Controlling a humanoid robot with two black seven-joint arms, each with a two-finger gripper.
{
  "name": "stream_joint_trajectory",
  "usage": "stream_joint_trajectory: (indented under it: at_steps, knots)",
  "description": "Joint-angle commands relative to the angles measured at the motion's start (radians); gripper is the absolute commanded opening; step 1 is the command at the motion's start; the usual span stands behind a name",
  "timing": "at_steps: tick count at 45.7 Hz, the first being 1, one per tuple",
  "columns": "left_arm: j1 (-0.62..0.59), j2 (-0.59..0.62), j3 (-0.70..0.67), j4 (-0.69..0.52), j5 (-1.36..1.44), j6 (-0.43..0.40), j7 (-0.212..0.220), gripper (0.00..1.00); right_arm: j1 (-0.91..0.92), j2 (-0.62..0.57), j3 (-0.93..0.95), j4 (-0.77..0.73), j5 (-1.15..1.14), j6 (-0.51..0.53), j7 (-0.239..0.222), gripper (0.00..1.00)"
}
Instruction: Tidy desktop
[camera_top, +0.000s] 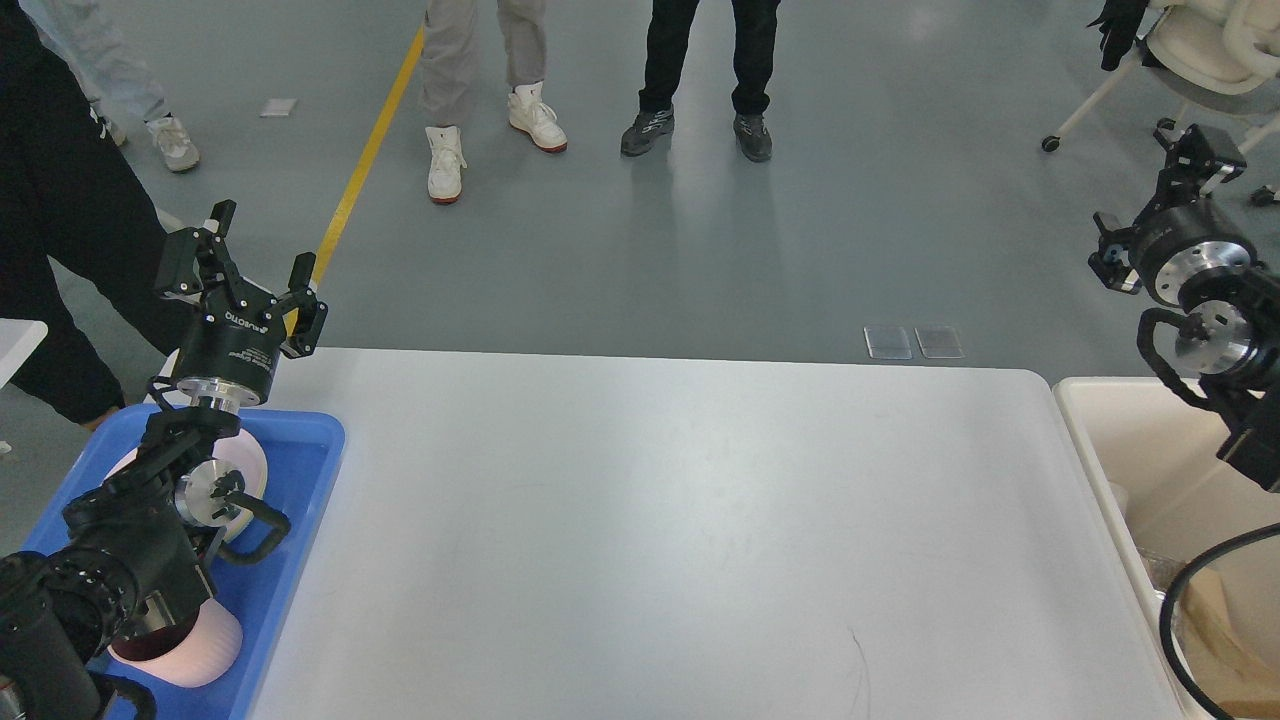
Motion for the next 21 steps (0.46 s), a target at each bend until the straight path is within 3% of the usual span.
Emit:
stream_joint_trajectory:
  at_steps: [1, 21]
  knots:
    - [0.0, -0.001, -0.001, 0.0, 0.0, 0.0, 0.0, 0.96, 0.001, 0.047, 0.024, 0.017, -0.001, 0.005, 0.111, 1.0]
    - [0.0, -0.001, 0.0, 0.0, 0.0, 0.0, 0.0, 0.96, -0.001, 0.169, 0.214, 0.031, -0.001, 0.005, 0.106, 1.0]
